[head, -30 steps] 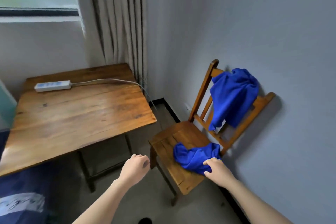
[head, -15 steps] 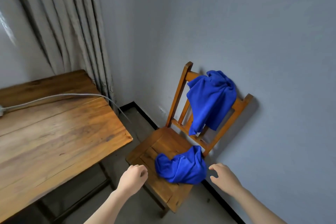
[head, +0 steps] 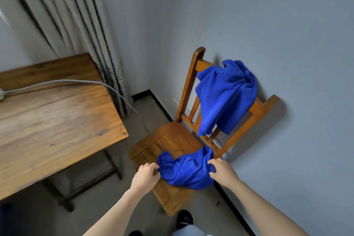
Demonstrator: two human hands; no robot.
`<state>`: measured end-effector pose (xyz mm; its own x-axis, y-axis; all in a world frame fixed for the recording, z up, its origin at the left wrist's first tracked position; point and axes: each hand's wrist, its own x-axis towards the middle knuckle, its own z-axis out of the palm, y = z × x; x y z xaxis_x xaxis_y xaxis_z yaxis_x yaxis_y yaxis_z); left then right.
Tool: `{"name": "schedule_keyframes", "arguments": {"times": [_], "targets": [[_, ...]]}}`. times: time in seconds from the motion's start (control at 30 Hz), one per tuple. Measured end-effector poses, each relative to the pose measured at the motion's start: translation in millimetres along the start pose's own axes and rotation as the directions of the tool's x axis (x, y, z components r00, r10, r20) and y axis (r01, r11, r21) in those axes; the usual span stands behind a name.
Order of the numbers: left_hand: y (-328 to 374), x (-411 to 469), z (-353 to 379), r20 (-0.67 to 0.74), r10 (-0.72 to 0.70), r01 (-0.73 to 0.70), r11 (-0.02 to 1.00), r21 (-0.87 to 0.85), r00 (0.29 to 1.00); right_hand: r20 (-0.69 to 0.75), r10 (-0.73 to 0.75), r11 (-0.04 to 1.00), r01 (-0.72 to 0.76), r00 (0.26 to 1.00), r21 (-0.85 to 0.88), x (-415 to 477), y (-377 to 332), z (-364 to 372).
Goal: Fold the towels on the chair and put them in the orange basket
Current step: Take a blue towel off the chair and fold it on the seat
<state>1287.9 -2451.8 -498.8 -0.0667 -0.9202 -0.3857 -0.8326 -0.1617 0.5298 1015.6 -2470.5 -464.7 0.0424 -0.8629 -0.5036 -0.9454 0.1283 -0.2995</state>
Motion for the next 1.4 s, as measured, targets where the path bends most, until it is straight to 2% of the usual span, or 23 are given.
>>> {"name": "schedule_keyframes", "arguments": {"times": [0.17, 0.3, 0.6, 0.77, 0.97, 1.03, 1.1, 1.17, 1.2, 1.23, 1.27, 1.4], "targets": [[20.7, 1.2, 44.0, 0.005, -0.163, 0.163, 0.987, -0.012, 0.987, 0.130, -0.029, 1.000, 0.029, 0.991, -0.003, 31.0, 37.8, 16.6], [23.7, -7.9, 75.1, 0.097, -0.271, 0.274, 0.962, -0.020, 0.958, 0.244, -0.025, 0.999, 0.035, 0.969, -0.037, 45.2, 59.0, 37.8], [20.1, 23.3, 91.0, 0.197, -0.364, 0.368, 0.930, 0.016, 0.911, 0.339, -0.020, 1.000, 0.022, 0.941, -0.002, 74.9, 63.7, 67.2], [22.0, 56.3, 121.1, 0.278, -0.404, 0.405, 0.913, 0.056, 0.872, 0.308, -0.028, 1.000, 0.029, 0.951, 0.000, 107.9, 61.5, 85.9], [7.8, 113.6, 166.8, 0.172, -0.356, 0.325, 0.928, 0.183, 0.919, 0.216, -0.047, 0.988, 0.077, 0.975, -0.133, 171.4, 56.2, 132.5], [0.3, 132.5, 180.1, 0.232, -0.331, 0.294, 0.938, 0.182, 0.915, 0.132, -0.155, 0.974, 0.174, 0.979, -0.147, 187.7, 52.2, 149.7], [-6.2, 149.6, 193.7, 0.351, -0.314, 0.272, 0.948, 0.163, 0.882, 0.150, -0.217, 0.943, 0.247, 0.965, -0.225, 195.5, 50.1, 168.4], [-9.9, 161.6, 205.3, 0.418, -0.319, 0.293, 0.948, 0.128, 0.850, 0.234, -0.137, 0.949, 0.196, 0.962, -0.248, 199.4, 53.2, 182.3], [-10.3, 164.4, 209.4, 0.403, -0.321, 0.297, 0.947, 0.123, 0.857, 0.246, -0.104, 0.956, 0.165, 0.964, -0.243, 199.6, 52.9, 183.0], [-10.3, 165.3, 211.4, 0.369, -0.318, 0.293, 0.948, 0.123, 0.873, 0.199, -0.112, 0.959, 0.158, 0.974, -0.234, 197.6, 51.8, 183.5], [-10.7, 164.6, 210.6, 0.338, -0.311, 0.289, 0.950, 0.117, 0.888, 0.131, -0.139, 0.961, 0.165, 0.982, -0.222, 195.3, 49.0, 182.0], [-13.6, 155.7, 180.7, 0.287, -0.234, 0.229, 0.972, 0.049, 0.929, 0.068, -0.204, 0.956, 0.214, 0.977, -0.199, 175.8, 36.9, 158.8]]}}
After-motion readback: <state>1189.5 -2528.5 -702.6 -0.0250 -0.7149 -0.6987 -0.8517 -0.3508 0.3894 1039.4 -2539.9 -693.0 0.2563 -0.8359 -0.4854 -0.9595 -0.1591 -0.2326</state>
